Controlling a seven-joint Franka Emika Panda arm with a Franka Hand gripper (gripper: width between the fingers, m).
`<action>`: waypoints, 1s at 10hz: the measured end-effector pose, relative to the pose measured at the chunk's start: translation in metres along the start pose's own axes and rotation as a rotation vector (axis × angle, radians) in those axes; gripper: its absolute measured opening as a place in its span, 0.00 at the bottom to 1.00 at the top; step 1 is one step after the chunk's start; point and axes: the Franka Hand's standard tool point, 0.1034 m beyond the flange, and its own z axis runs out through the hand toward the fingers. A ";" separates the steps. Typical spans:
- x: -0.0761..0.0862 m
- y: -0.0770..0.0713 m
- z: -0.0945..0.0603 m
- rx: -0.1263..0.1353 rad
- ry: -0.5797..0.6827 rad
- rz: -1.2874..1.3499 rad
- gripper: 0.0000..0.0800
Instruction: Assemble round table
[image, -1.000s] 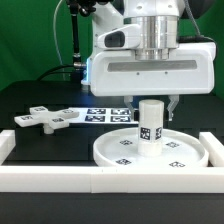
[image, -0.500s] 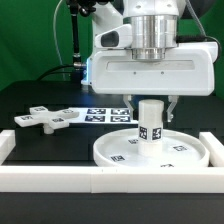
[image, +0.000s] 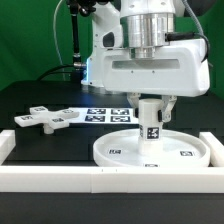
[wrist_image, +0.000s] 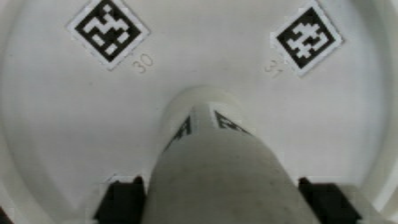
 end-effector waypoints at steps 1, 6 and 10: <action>0.000 0.000 0.000 0.003 -0.003 0.082 0.51; -0.010 -0.008 -0.008 0.002 -0.009 -0.070 0.80; -0.021 0.019 -0.021 0.015 -0.007 -0.113 0.81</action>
Offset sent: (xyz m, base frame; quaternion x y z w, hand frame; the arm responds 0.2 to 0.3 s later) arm 0.0000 0.0000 0.0000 0.0000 0.0000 0.0000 1.0000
